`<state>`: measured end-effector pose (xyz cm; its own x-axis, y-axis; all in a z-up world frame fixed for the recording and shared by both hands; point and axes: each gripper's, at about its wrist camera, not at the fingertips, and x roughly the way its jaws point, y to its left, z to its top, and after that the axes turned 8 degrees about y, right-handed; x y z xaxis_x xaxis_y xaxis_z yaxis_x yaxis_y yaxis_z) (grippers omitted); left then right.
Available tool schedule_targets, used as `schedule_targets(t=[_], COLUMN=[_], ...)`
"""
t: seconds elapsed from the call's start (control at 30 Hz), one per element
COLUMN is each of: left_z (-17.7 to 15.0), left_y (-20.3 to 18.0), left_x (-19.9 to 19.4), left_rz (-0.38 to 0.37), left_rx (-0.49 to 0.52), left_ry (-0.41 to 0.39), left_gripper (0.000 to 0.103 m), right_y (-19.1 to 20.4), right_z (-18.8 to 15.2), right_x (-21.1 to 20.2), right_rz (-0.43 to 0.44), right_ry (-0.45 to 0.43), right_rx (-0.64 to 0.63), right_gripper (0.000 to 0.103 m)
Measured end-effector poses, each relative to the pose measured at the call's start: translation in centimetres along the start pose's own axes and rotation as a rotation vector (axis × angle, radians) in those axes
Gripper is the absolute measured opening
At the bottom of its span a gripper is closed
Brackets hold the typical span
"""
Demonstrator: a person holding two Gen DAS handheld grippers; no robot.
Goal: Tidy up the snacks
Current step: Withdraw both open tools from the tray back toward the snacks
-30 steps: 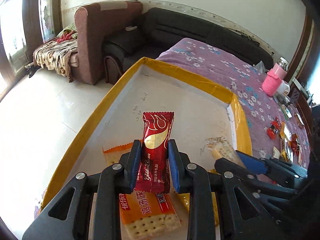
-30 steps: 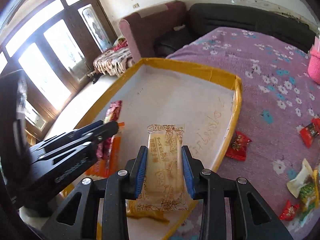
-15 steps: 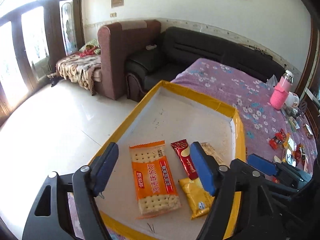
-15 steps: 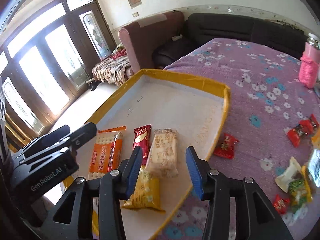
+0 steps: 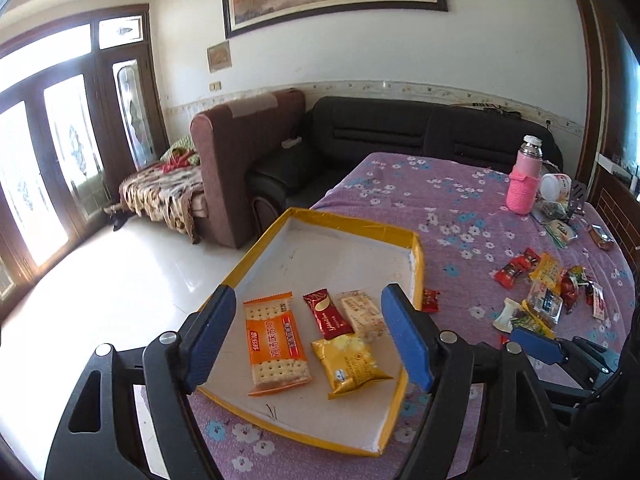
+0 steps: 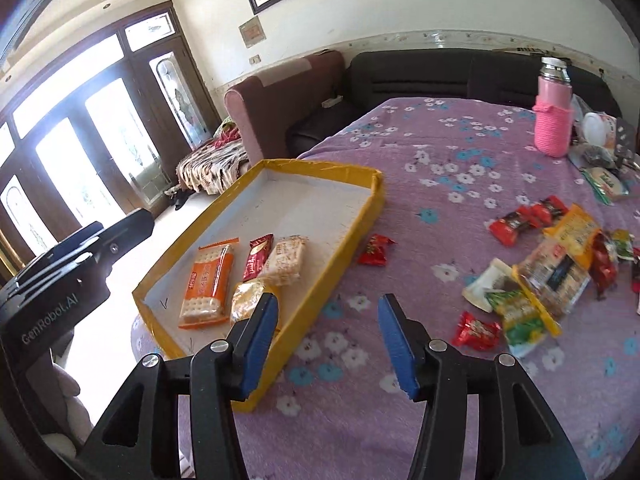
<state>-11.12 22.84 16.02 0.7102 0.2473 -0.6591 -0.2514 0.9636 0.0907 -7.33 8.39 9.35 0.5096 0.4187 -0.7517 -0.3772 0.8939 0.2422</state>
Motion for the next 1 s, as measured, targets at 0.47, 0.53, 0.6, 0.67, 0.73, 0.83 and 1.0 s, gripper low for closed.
schedule_targets(t=[0.47, 0.53, 0.6, 0.67, 0.73, 0.83, 1.0], left_z=[-0.7, -0.7, -0.8, -0.9, -0.9, -1.0, -1.1], left_y=[-4.6, -5.2, -5.6, -6.1, -6.5, -7.1, -7.2], left_x=[-5.2, -5.5, -5.8, -6.2, -6.4, -6.4, -4.5], left_rz=[-0.028, -0.031, -0.031, -0.038, -0.05, -0.072, -0.15], left_rx=[0.079, 0.09, 0.101, 0.11, 0.117, 0.129, 0.119], left_ry=[-0.082, -0.083, -0.087, -0.089, -0.087, -0.079, -0.007], left_gripper=[0.078, 0.078, 0.078, 0.078, 0.078, 0.082, 0.082], right_y=[-2.8, -3.2, -3.7, -4.0, -4.4, -4.9, -7.2], right_z=[-3.8, -4.0, -4.3, -4.5, -4.8, -5.1, -5.9], right_x=[-5.6, -6.0, -6.3, -6.7, -7.0, -7.3, -7.5], right_rz=[-0.061, -0.063, -0.068, -0.074, -0.08, -0.082, -0.085], right_ry=[-0.086, -0.089, -0.093, -0.097, -0.101, -0.102, -0.091], right_rx=[0.024, 0.034, 0.043, 0.051, 0.059, 0.071, 0.114], right_gripper=[0.06, 0.06, 0.06, 0.06, 0.061, 0.063, 0.064])
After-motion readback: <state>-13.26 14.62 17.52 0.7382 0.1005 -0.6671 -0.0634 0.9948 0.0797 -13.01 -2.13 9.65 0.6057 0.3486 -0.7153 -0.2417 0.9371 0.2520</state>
